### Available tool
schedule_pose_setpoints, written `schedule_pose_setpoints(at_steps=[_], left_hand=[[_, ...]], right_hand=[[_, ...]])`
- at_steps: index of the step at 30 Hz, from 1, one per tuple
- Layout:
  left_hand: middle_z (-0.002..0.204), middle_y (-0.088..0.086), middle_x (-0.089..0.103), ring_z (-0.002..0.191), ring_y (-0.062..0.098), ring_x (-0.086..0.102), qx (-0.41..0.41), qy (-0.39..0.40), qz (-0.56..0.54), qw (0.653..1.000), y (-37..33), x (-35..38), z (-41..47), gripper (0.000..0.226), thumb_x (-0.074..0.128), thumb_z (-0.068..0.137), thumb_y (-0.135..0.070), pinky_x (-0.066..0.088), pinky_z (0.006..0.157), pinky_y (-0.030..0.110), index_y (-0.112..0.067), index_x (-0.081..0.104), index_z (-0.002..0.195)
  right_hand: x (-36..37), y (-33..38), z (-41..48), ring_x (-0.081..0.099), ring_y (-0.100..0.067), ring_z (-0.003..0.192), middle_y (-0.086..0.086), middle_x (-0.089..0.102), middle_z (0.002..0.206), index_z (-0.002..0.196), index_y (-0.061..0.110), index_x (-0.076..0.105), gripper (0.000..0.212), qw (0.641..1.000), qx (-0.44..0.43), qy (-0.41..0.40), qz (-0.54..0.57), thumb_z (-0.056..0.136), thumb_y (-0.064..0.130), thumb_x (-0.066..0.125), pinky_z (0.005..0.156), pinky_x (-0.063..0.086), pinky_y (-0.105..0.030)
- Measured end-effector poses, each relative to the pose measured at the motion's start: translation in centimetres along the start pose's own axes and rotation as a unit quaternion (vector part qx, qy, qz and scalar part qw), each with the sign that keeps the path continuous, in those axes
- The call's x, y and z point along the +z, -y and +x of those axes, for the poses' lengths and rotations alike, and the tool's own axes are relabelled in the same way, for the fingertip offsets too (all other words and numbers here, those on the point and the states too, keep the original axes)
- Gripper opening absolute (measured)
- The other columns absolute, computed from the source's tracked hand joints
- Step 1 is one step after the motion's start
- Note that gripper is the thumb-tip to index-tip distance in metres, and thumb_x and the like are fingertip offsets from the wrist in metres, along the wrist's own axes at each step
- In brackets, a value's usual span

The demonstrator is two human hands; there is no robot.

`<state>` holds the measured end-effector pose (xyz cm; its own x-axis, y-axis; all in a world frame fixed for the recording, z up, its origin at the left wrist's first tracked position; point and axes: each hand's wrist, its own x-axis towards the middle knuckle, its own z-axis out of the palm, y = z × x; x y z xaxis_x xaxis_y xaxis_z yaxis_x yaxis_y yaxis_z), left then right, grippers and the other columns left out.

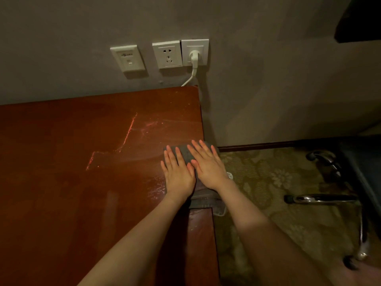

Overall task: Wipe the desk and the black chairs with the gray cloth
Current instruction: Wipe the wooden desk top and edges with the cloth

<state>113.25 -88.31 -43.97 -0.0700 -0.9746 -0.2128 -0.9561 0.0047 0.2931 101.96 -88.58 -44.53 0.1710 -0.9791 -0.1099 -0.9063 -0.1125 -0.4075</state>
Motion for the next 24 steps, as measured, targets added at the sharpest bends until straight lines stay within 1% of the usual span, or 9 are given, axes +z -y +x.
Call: schedule_pose_setpoints(at_steps=[5, 8, 10, 12, 15, 17, 20, 22, 24], left_hand=[[0.154, 0.018, -0.017, 0.144, 0.030, -0.013, 0.019, 0.035, -0.024, 0.999, 0.4, -0.7, 0.1, 0.063, 0.028, 0.101, -0.030, -0.006, 0.115, 0.043, -0.005, -0.003, 0.149], [0.155, 0.019, -0.013, 0.144, 0.031, -0.007, 0.029, 0.038, -0.085, 0.995, 0.9, -1.7, 0.1, 0.066, 0.039, 0.099, -0.030, 0.000, 0.115, 0.041, -0.005, 0.004, 0.149], [0.155, 0.021, 0.002, 0.143, 0.034, 0.007, 0.009, -0.004, -0.118, 0.993, 1.2, -2.4, -0.2, 0.069, 0.049, 0.095, -0.029, 0.011, 0.115, 0.039, -0.004, 0.013, 0.148], [0.149, 0.021, 0.020, 0.136, 0.036, 0.022, -0.031, -0.037, -0.122, 0.991, 1.2, -2.9, -0.1, 0.072, 0.057, 0.091, -0.030, 0.021, 0.110, 0.038, -0.002, 0.018, 0.146], [0.138, 0.021, 0.041, 0.128, 0.034, 0.036, -0.101, -0.008, -0.170, 0.980, 1.3, -3.8, 1.3, 0.076, 0.070, 0.081, -0.029, 0.028, 0.103, 0.035, 0.004, 0.031, 0.138], [0.130, 0.020, 0.051, 0.122, 0.034, 0.045, -0.132, 0.018, -0.178, 0.975, 1.4, -4.4, 2.0, 0.069, 0.075, 0.076, -0.033, 0.037, 0.097, 0.035, 0.003, 0.044, 0.127], [0.129, 0.017, 0.047, 0.123, 0.034, 0.039, -0.150, 0.039, -0.129, 0.980, 1.6, -4.9, 2.2, 0.063, 0.073, 0.077, -0.040, 0.036, 0.097, 0.037, -0.003, 0.050, 0.122], [0.126, 0.018, 0.050, 0.120, 0.035, 0.043, -0.125, 0.057, -0.143, 0.980, 1.7, -5.1, 2.2, 0.052, 0.071, 0.080, -0.033, 0.038, 0.093, 0.036, -0.004, 0.051, 0.118], [0.116, 0.020, 0.058, 0.111, 0.035, 0.052, -0.067, 0.060, -0.188, 0.978, 1.5, -5.3, 1.7, 0.030, 0.066, 0.083, -0.017, 0.040, 0.083, 0.035, -0.008, 0.050, 0.107]], right_hand=[[0.2, 0.0, -0.2, -0.007, -0.009, 0.145, 0.009, 0.000, 0.158, 0.151, 0.025, 0.010, 0.050, 1.000, 0.012, 0.006, -0.007, 0.103, 0.031, 0.024, 0.115, -0.011, -0.035], [0.2, 0.3, -0.2, -0.006, -0.011, 0.145, 0.007, 0.000, 0.158, 0.151, 0.023, 0.009, 0.050, 1.000, 0.015, 0.004, -0.022, 0.103, 0.030, 0.024, 0.115, -0.009, -0.036], [0.1, 0.7, -0.2, -0.005, -0.012, 0.145, 0.006, 0.000, 0.159, 0.151, 0.021, 0.009, 0.051, 0.999, 0.022, 0.011, -0.024, 0.103, 0.029, 0.024, 0.115, -0.008, -0.036], [0.1, 1.0, -0.2, -0.004, -0.013, 0.146, 0.004, 0.003, 0.159, 0.151, 0.020, 0.010, 0.051, 0.999, 0.033, 0.013, -0.011, 0.103, 0.027, 0.026, 0.116, -0.007, -0.036], [0.1, 1.8, 0.0, -0.001, -0.016, 0.146, 0.002, 0.009, 0.158, 0.150, 0.017, 0.015, 0.051, 0.998, 0.053, 0.006, 0.022, 0.103, 0.022, 0.030, 0.116, -0.004, -0.038], [-0.2, 2.2, 0.2, 0.005, -0.018, 0.145, -0.001, 0.016, 0.156, 0.150, 0.015, 0.016, 0.053, 0.998, 0.062, -0.004, 0.022, 0.100, 0.019, 0.036, 0.116, -0.001, -0.040], [-1.4, 2.5, 1.2, 0.016, -0.024, 0.139, -0.004, 0.023, 0.151, 0.149, 0.014, 0.017, 0.062, 0.998, 0.067, -0.006, -0.015, 0.096, 0.019, 0.047, 0.116, 0.005, -0.042], [-1.9, 2.6, 1.6, 0.017, -0.027, 0.137, -0.006, 0.024, 0.148, 0.147, 0.014, 0.022, 0.061, 0.996, 0.082, 0.002, -0.034, 0.094, 0.022, 0.051, 0.116, 0.007, -0.043], [-1.9, 3.0, 1.6, 0.018, -0.027, 0.138, -0.008, 0.026, 0.147, 0.142, 0.013, 0.030, 0.056, 0.994, 0.105, -0.020, -0.025, 0.092, 0.022, 0.054, 0.115, 0.008, -0.042]])
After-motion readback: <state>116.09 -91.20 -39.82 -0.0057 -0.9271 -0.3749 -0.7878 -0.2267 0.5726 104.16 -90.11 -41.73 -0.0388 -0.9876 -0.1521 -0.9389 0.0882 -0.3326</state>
